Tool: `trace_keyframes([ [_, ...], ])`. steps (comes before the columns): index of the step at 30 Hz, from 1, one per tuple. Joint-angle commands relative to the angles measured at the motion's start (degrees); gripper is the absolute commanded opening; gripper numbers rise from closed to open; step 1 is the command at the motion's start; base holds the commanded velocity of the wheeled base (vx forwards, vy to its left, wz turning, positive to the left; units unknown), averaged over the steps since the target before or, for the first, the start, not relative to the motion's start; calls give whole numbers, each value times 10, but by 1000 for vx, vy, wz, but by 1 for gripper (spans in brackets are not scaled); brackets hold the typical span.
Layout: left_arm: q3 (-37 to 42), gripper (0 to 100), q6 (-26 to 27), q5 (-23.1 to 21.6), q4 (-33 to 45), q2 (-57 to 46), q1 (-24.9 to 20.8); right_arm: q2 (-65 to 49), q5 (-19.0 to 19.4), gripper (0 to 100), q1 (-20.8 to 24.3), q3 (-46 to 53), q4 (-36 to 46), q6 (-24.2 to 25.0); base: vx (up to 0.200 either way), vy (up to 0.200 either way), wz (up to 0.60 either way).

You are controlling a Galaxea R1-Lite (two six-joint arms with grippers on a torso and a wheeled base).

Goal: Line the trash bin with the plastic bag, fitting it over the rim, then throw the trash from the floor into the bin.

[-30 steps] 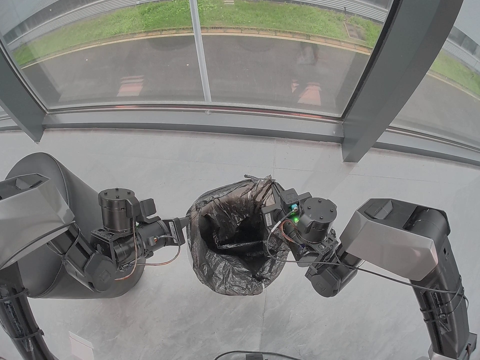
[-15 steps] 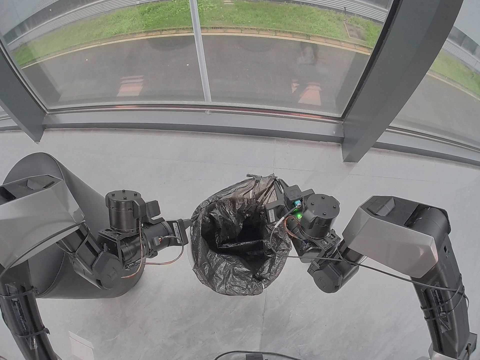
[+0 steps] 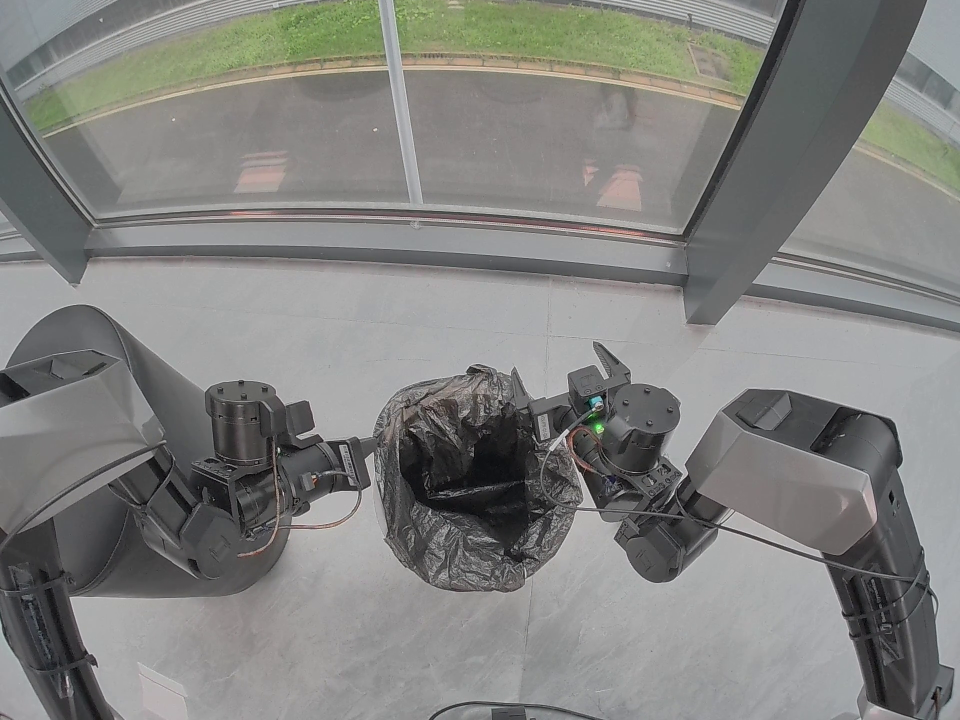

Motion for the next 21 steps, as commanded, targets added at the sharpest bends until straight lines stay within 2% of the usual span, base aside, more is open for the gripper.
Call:
trace_keyframes([
  [1, 1, 0, -1, 0, 0, -5, 0, -1, 0, 100, -6, 0, -1, 0, 0, 0, 0],
  [13, 2, 0, 1, -1, -10, 31, 19, -4, -1, 100, -21, 5, -5, 18, 0, 0, 0],
  [21, 28, 0, 2, -1, -74, 69, 27, -12, -1, 100, -24, 5, -5, 19, 0, 0, 0],
])
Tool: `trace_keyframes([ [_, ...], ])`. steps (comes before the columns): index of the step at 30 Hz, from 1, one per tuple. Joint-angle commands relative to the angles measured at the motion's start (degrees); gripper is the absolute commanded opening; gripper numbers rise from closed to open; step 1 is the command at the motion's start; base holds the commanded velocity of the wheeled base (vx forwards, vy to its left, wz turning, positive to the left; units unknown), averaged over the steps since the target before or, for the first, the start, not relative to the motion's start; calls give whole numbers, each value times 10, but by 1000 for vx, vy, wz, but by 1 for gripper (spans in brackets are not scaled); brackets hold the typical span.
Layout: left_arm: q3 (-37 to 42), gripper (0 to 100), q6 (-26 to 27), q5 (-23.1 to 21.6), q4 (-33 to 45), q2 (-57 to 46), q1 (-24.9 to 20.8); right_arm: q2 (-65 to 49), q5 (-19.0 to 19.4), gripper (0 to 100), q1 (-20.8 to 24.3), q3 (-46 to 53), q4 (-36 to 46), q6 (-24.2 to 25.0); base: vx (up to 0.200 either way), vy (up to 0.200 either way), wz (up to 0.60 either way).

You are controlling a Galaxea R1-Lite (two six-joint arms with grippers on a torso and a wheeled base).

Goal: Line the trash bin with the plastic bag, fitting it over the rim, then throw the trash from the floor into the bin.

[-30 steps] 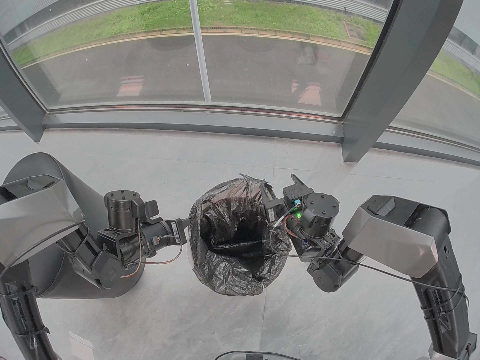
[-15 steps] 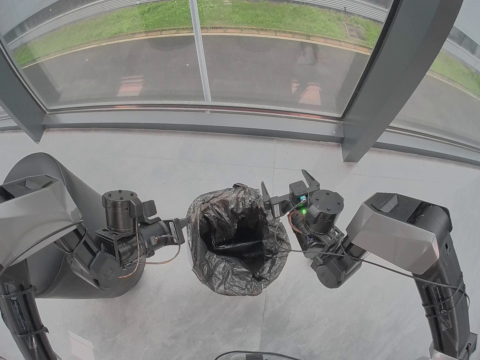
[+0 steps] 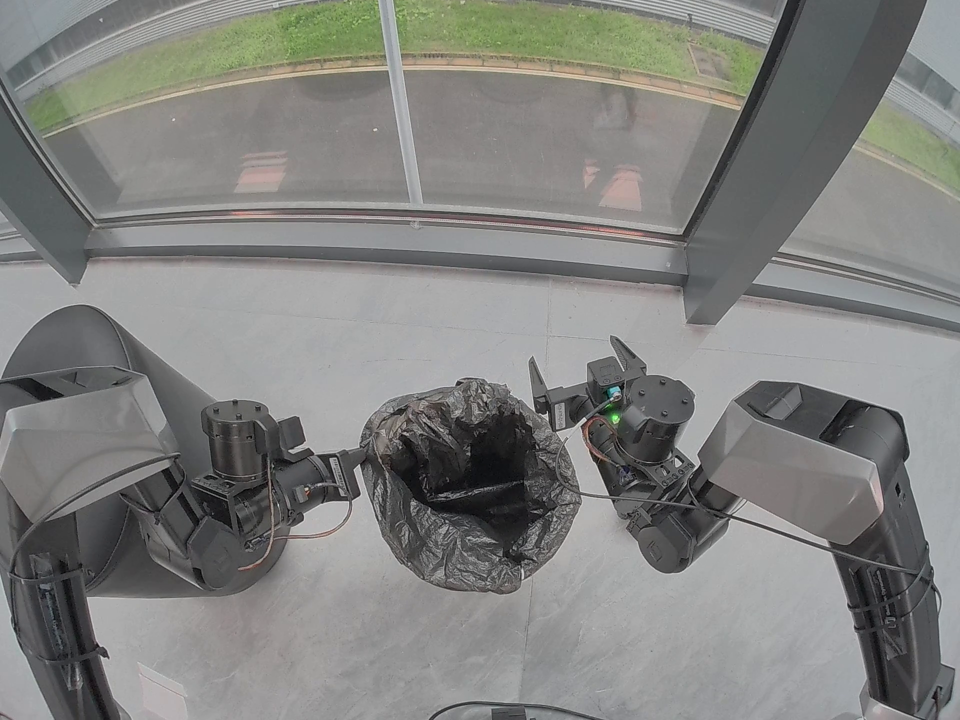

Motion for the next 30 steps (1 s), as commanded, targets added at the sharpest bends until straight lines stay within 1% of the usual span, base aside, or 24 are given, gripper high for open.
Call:
trace_keyframes([
  [1, 9, 0, 1, 0, -11, 29, 2, -6, 0, 100, -4, 0, 0, 0, 0, 0, 0],
  [13, 14, 0, -4, -2, -32, 66, -5, -6, 0, 100, -14, 1, -1, 0, 0, 0, 0],
  [17, 15, 0, -8, -5, -32, 70, -9, -6, 0, 100, -14, 0, -1, 0, 0, 0, 0],
  [18, 12, 0, -17, -5, -33, 78, -10, -5, 0, 100, -16, 1, -1, 1, 0, 0, 0],
  [23, 12, 0, -18, -5, -36, 89, -9, -5, 0, 100, -17, 1, -1, 1, 0, 0, 0],
  [30, 12, 0, -21, -2, -62, 111, -9, -5, 0, 100, -17, 1, -1, 1, 0, 0, 0],
])
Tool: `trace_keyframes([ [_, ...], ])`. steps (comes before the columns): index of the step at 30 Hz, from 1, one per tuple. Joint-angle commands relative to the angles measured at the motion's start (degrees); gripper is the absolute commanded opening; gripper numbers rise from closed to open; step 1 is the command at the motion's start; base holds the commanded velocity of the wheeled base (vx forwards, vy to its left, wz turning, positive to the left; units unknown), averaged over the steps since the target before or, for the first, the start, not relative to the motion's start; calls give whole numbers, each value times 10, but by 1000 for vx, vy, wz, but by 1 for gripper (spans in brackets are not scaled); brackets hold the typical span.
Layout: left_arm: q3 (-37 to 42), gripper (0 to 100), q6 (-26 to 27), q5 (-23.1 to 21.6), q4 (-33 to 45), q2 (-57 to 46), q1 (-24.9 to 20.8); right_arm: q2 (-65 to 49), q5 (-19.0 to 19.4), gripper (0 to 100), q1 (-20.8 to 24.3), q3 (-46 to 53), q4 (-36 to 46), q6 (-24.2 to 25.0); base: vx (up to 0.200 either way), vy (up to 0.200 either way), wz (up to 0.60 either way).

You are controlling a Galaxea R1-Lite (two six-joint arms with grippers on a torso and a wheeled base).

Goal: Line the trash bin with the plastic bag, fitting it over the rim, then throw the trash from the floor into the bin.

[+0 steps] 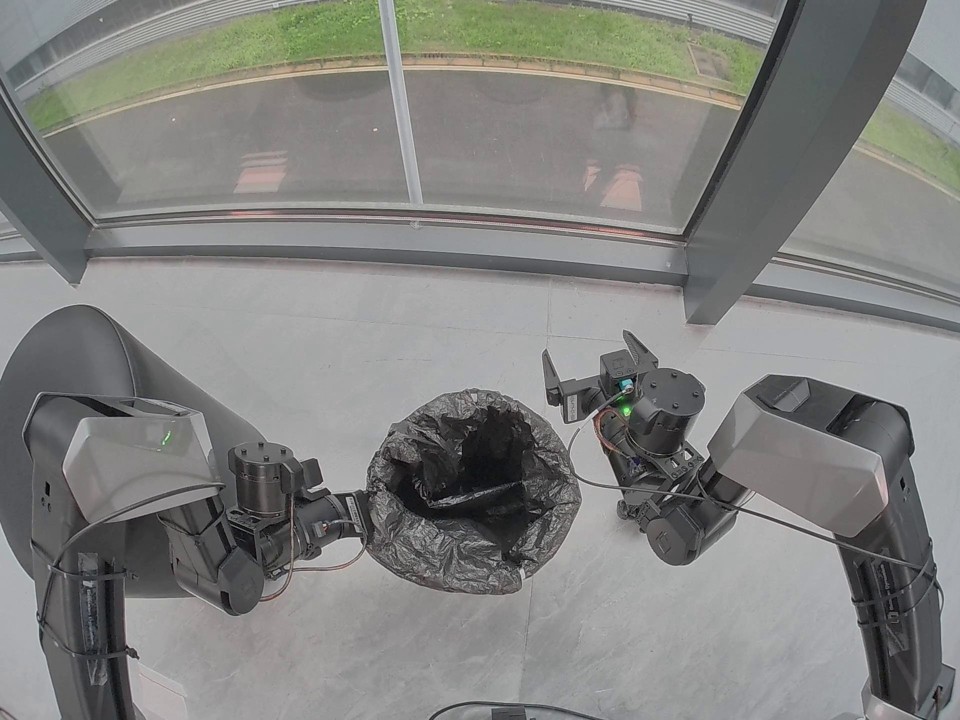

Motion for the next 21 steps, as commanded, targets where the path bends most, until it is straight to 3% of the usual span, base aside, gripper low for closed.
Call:
trace_keyframes([
  [1, 1, 0, -1, 1, -6, 17, 0, 0, 0, 100, 0, 0, 0, 0, 0, 0, 0],
  [14, 4, 0, -13, 4, -8, 7, -2, 4, 0, 100, -10, 0, 0, 1, 0, 0, 0],
  [21, 67, 0, -31, 4, -8, -110, -20, 4, 0, 100, -11, 0, 0, 8, 0, 0, 0],
])
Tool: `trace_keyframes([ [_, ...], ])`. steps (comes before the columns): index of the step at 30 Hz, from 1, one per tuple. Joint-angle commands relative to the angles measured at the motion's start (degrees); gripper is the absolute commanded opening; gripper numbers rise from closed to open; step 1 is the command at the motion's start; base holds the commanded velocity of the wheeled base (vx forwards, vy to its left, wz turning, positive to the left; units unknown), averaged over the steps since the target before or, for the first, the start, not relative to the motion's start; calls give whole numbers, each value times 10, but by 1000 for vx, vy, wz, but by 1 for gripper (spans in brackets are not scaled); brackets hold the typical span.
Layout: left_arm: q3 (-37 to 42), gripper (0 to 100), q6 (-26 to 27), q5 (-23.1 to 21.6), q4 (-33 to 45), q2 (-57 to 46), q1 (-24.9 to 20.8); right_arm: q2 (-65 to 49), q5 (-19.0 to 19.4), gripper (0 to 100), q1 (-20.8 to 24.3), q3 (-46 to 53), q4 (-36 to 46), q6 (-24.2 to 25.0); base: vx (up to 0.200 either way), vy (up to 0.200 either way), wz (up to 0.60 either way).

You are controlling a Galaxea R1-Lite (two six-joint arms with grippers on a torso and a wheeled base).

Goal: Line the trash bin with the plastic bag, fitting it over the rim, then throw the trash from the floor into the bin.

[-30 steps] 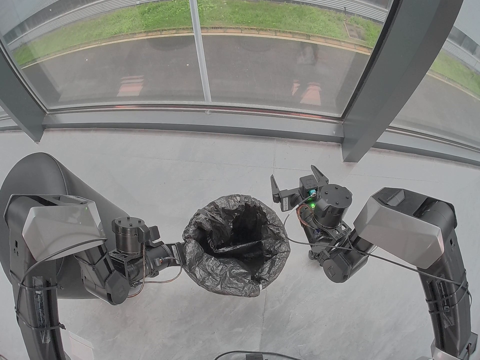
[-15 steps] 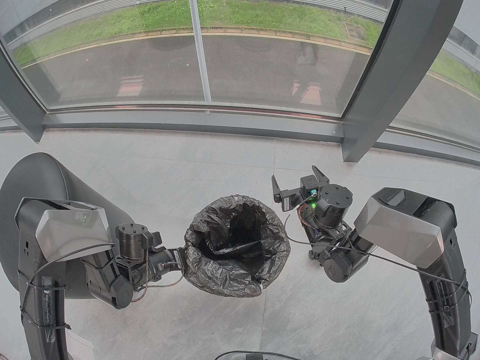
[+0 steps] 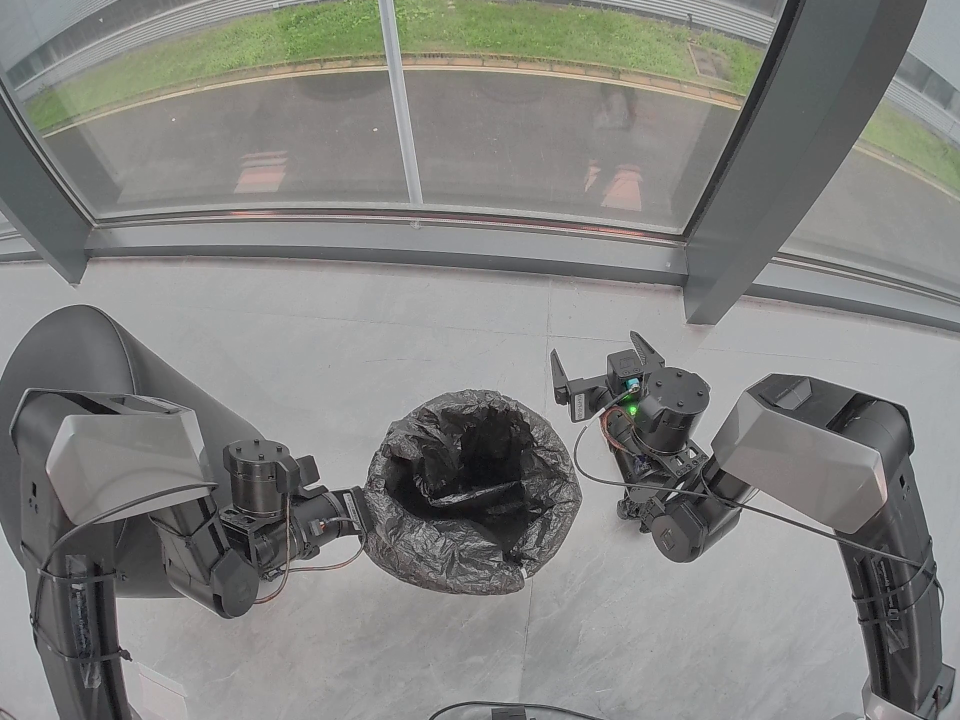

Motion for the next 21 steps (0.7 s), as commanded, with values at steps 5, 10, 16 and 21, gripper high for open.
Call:
trace_keyframes([
  [5, 83, 0, -6, 1, 0, -140, -18, -2, -1, 100, 2, 9, 0, 16, 0, 0, 0],
  [10, 93, 0, -5, 1, 0, -160, -12, -5, -1, 100, 2, 10, 0, 16, 0, 0, 0],
  [16, 97, 0, -7, 0, 0, -184, -12, -6, -1, 100, 3, 11, -1, 17, 0, 0, 0],
  [21, 86, 0, -6, 1, 3, -186, -45, -6, -1, 100, 3, 11, -1, 17, 0, 0, 0],
])
